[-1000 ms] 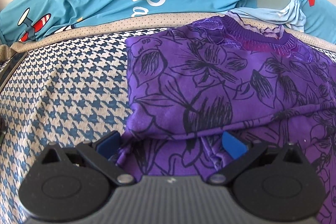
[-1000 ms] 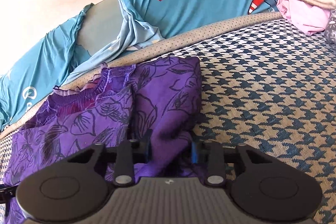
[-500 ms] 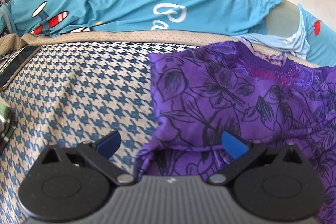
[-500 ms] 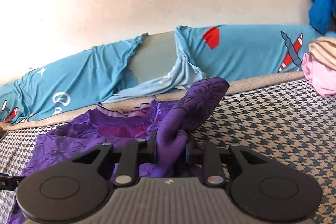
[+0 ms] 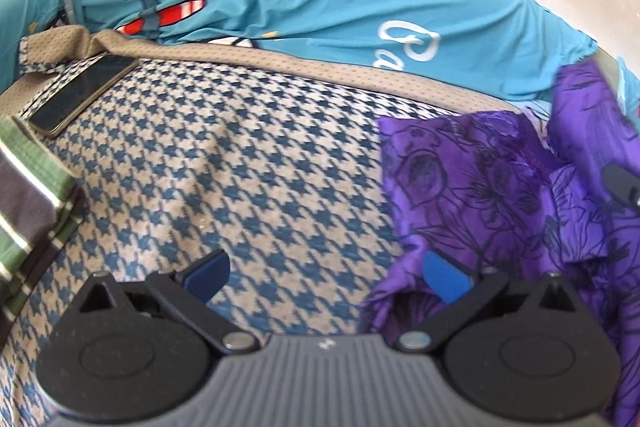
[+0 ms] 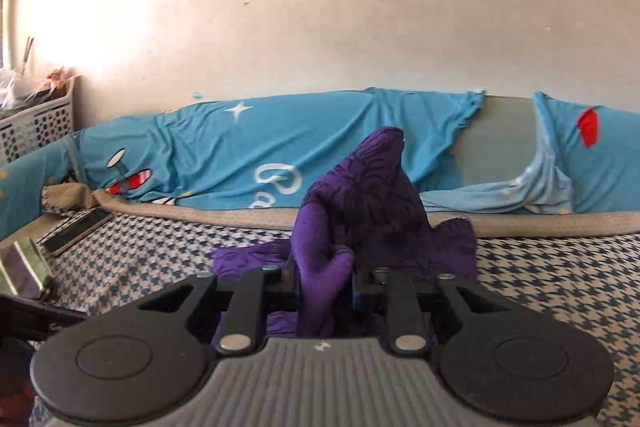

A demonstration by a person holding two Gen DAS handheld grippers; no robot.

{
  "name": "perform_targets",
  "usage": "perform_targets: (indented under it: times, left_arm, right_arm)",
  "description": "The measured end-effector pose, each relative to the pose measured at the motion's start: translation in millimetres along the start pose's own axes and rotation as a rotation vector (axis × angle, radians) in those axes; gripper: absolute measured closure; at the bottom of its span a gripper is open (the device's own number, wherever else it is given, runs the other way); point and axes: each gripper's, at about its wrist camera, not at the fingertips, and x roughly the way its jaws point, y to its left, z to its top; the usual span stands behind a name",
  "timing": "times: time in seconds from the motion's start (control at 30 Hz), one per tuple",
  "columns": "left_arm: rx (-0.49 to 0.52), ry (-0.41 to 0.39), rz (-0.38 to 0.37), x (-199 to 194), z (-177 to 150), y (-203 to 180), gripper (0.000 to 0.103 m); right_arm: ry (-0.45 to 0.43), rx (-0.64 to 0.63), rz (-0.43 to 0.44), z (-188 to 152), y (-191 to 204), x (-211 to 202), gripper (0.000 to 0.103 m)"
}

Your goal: Fold clothes

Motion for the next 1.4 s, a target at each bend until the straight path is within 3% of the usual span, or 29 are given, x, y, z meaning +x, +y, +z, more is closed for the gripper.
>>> perform_targets:
  times: [0.17, 0.57, 0.67, 0.73, 0.8, 1.03, 1.27, 1.4]
  left_arm:
    - [-0.050, 0.033, 0.013, 5.3, 0.6, 22.0, 0.000]
    - [-0.128, 0.037, 0.041, 6.4, 7.7, 51.8, 0.000]
    - [-0.147, 0.041, 0.049, 7.9, 8.7, 53.5, 0.000]
    - [-0.166, 0.044, 0.053, 8.4, 9.6, 55.2, 0.000]
    - [-0.183, 0.034, 0.050, 7.1, 11.6, 57.2, 0.000]
    - [-0.211, -0.001, 0.029, 5.9, 21.5, 57.3, 0.000]
    - [-0.196, -0.032, 0.069, 1.5, 19.8, 49.6, 0.000]
    - [-0.210, -0.033, 0.099, 3.3, 20.2, 57.6, 0.000]
  right_arm:
    - [0.021, -0.079, 0.098, -5.8, 54.2, 25.6, 0.081]
    - [0.079, -0.157, 0.127, -27.1, 88.8, 64.2, 0.080]
    - [0.114, -0.183, 0.158, -31.4, 92.8, 67.8, 0.068]
    - [0.125, -0.206, 0.179, -31.5, 97.2, 66.2, 0.045]
    - [0.117, -0.225, 0.207, -27.5, 101.6, 59.2, 0.038]
    - [0.069, -0.185, 0.268, -18.8, 98.3, 36.2, 0.038]
    - [0.009, -0.149, 0.183, -10.7, 86.0, 42.0, 0.038]
    - [0.002, -0.078, 0.183, -2.0, 79.8, 53.8, 0.038]
